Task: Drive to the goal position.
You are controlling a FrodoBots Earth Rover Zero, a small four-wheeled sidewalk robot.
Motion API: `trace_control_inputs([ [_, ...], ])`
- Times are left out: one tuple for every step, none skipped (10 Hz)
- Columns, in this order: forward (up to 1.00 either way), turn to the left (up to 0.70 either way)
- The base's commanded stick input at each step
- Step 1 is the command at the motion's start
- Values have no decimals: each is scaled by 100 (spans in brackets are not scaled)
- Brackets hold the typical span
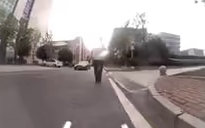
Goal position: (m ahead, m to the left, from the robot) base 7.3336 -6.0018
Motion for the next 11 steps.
trace_control_inputs([
  [100, -23],
  [100, -21],
  [100, -12],
  [100, -2],
  [100, -14],
  [100, -34],
  [100, -37],
  [100, -37],
  [100, -38],
  [100, -40],
  [100, -40],
])
